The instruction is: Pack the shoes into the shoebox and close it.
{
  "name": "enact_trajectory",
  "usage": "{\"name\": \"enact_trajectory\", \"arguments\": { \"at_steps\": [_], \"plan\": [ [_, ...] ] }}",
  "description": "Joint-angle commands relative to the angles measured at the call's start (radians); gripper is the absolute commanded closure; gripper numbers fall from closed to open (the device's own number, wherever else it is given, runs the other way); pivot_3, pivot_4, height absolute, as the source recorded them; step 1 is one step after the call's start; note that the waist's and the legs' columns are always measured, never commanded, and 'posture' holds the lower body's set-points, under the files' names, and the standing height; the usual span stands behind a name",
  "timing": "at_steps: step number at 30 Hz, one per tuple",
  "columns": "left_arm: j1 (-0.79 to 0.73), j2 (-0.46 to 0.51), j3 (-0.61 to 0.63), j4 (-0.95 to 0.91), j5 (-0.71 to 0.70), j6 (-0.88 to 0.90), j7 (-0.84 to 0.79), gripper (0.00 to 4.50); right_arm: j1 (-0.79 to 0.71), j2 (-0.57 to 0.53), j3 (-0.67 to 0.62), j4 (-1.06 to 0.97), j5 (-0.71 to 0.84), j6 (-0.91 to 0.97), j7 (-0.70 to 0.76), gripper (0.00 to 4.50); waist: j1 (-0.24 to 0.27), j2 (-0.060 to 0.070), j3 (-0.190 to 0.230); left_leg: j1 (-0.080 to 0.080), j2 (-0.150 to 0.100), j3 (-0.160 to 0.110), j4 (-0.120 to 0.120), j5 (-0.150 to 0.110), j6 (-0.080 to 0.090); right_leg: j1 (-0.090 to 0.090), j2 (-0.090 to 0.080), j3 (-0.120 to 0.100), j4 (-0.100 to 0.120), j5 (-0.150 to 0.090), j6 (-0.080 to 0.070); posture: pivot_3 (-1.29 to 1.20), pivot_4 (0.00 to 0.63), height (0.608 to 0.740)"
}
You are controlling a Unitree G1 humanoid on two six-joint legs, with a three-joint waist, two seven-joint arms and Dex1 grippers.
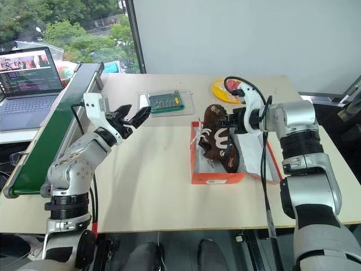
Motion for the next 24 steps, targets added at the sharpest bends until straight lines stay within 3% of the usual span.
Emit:
{"name": "enact_trajectory", "arguments": {
  "at_steps": [1, 9, 18, 24],
  "plan": [
    [0.007, 0.014, 0.014, -0.049, -0.003, 0.008, 0.014, 0.00, -0.001, 0.008, 0.009, -0.002, -0.035, -0.029, 0.055, 4.15, 0.000, 0.000, 0.000, 0.000, 0.000, 0.000, 0.000, 0.000, 0.000, 0.000, 0.000, 0.000, 0.000, 0.000, 0.000, 0.00, 0.150, 0.740],
    [0.028, 0.027, 0.001, -0.054, 0.020, 0.015, 0.031, 0.00, 0.006, 0.076, 0.016, 0.070, -0.094, -0.040, 0.079, 4.15, 0.001, 0.000, 0.000, 0.000, 0.000, 0.000, 0.000, 0.000, 0.000, 0.000, 0.000, 0.000, 0.000, 0.000, 0.000, 0.00, 0.150, 0.740],
    [0.048, 0.036, -0.010, -0.084, 0.037, 0.025, 0.038, 0.00, 0.043, 0.155, 0.159, 0.258, -0.331, -0.284, 0.055, 4.15, 0.000, -0.001, -0.001, 0.002, 0.000, 0.001, 0.000, 0.000, 0.000, 0.002, 0.000, 0.000, 0.001, 0.000, 0.000, 0.00, 0.150, 0.740],
    [0.058, 0.024, -0.018, -0.095, 0.045, 0.020, 0.046, 0.00, 0.024, 0.204, 0.179, 0.401, -0.418, -0.353, 0.031, 4.15, 0.002, -0.003, -0.003, 0.008, 0.000, 0.001, 0.000, 0.000, 0.000, 0.009, 0.000, -0.001, 0.000, 0.000, 0.000, 0.00, 0.150, 0.740]
  ]
}}
